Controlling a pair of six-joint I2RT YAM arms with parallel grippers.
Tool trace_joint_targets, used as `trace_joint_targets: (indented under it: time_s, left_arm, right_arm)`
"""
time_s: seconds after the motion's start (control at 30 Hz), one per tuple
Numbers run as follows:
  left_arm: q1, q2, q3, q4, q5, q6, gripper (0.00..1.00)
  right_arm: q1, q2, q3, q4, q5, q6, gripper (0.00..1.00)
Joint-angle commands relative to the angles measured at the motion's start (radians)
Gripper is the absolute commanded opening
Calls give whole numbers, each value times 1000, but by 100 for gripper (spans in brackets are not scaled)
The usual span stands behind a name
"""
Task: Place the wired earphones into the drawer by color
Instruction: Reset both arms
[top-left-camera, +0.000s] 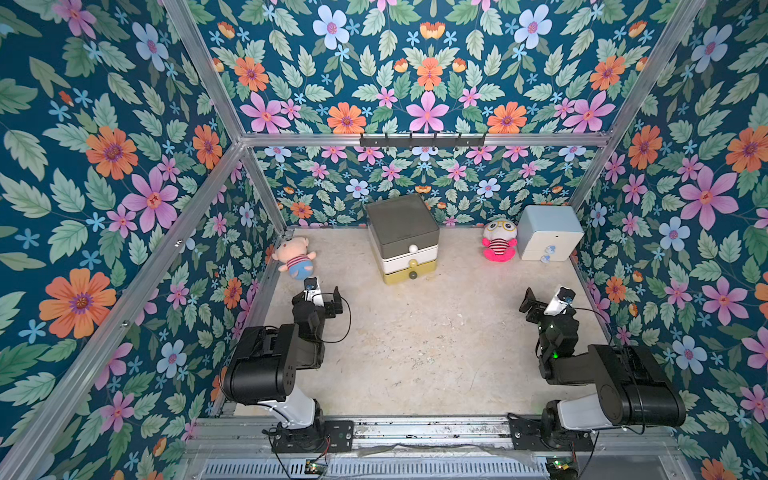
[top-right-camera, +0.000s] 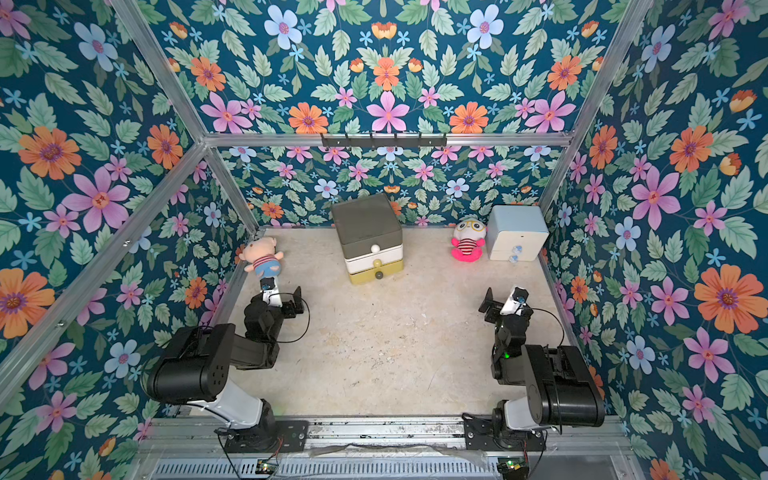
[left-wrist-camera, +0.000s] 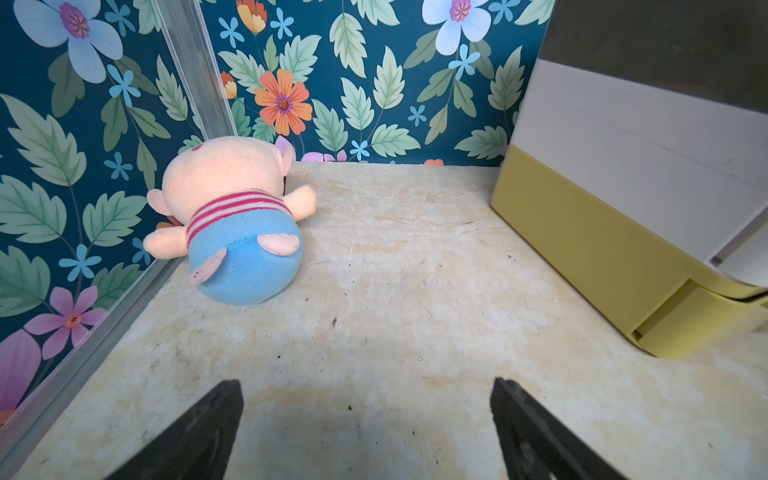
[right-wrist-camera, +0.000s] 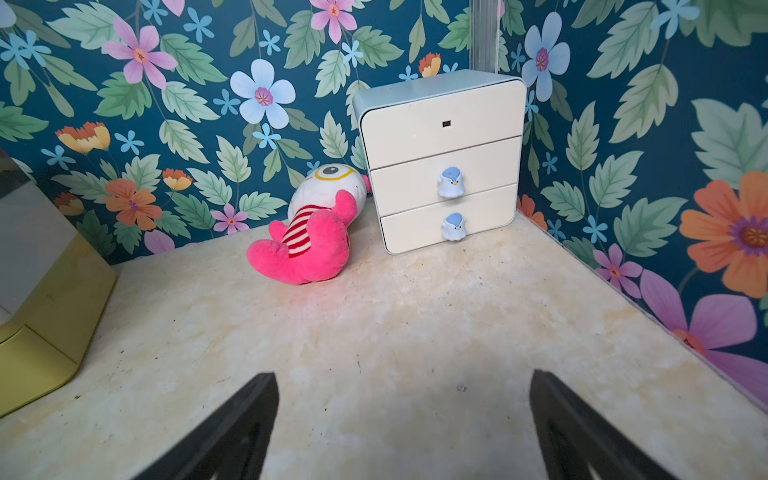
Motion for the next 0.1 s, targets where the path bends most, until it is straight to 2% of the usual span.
trace_joint_targets:
  time_s: [0.0,0.07]
  left_arm:
    - [-4,0,5,6,-8,-1,99]
    - [-4,-1,2,7,-9,-1,99]
  right_arm:
    - [1,1,2,28,8,-12,99]
    - [1,0,2,29,4,-11,99]
